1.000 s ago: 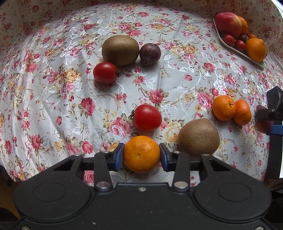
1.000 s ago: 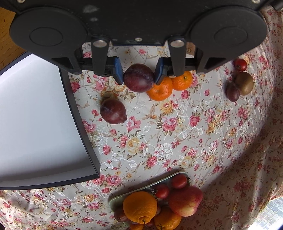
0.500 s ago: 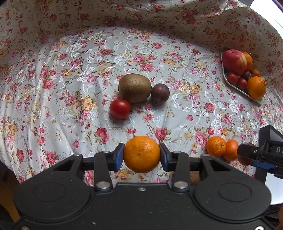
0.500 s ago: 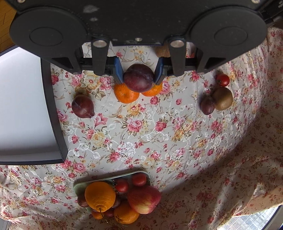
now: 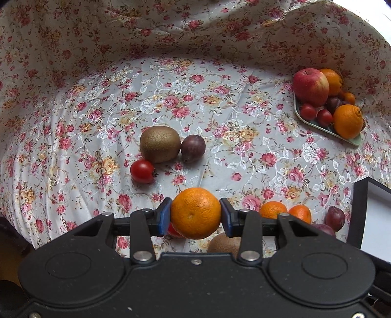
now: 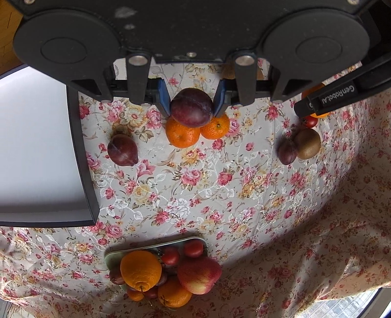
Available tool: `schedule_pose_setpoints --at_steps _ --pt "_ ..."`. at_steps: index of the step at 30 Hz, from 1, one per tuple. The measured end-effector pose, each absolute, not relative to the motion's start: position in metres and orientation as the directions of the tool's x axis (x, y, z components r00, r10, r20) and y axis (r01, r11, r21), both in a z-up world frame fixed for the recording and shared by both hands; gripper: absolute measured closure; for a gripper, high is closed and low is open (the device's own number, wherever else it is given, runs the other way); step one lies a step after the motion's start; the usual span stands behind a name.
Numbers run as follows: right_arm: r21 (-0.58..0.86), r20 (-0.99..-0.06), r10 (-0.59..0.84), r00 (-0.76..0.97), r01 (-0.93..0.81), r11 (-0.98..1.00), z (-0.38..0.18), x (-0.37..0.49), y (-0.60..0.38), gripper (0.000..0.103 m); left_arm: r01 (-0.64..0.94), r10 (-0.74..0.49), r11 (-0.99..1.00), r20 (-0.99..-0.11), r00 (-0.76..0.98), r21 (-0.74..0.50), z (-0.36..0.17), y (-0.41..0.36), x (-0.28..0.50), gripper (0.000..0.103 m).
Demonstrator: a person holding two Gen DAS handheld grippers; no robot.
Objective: Organize fruits
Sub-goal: 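Carry the plum in the right tool and mandarin in the left tool over the box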
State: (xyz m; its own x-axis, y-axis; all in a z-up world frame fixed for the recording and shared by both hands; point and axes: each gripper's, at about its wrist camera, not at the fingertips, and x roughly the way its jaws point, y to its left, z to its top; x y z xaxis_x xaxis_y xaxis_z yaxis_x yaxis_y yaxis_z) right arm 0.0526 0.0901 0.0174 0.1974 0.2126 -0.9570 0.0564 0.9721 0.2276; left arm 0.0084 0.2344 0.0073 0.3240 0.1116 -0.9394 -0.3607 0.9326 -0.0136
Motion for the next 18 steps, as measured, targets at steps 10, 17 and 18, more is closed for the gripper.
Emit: schedule_pose_setpoints --at_steps 10,17,18 --pt "0.217 -0.962 0.176 0.210 0.191 0.957 0.018 0.053 0.037 0.064 -0.267 0.098 0.964 -0.944 0.315 0.011 0.003 0.171 0.022 0.054" --pt "0.166 -0.970 0.108 0.217 0.273 0.948 0.018 0.050 -0.003 0.064 -0.191 0.047 0.982 -0.953 0.298 -0.012 0.000 0.133 0.025 0.054" --pt "0.159 -0.971 0.098 0.216 0.286 0.945 0.018 0.050 -0.009 0.064 -0.181 0.042 0.983 -0.954 0.297 -0.013 0.000 0.127 0.025 0.054"
